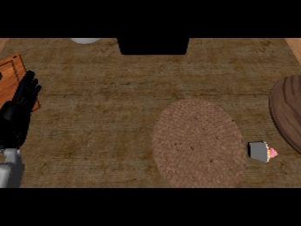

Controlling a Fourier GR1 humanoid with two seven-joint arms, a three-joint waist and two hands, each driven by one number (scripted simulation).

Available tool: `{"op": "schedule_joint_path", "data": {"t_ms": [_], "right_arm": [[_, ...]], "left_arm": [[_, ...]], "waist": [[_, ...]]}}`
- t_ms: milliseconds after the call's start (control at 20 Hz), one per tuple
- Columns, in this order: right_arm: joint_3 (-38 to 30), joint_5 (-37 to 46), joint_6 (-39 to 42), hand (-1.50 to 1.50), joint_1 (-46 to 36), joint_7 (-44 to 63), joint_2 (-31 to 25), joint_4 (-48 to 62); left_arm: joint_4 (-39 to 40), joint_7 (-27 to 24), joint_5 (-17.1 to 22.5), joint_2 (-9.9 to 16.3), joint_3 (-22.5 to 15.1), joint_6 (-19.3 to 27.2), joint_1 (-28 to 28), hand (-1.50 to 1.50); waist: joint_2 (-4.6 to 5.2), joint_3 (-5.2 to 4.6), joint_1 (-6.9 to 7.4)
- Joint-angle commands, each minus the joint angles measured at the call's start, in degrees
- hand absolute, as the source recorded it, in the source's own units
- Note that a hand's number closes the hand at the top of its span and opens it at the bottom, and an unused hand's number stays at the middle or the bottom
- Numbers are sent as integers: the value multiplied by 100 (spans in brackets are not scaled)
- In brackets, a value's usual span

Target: Pick the lemon from the placemat and place it in the bowl

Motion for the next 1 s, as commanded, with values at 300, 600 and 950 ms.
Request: {"op": "schedule_joint_path", "data": {"t_ms": [300,600,950], "right_arm": [[154,664,-473,150,-1308,-1852,-88,3362],[282,921,-671,150,-2436,-2567,-257,5213],[821,1848,-699,150,-2639,-2003,-282,6739]], "left_arm": [[-271,193,-81,-113,-23,-41,-61,0],[14,-5,-121,-105,149,-122,-65,0],[275,-176,-124,-111,105,-254,-212,0]], "waist": [[25,8,142],[22,4,112],[70,8,209]]}}
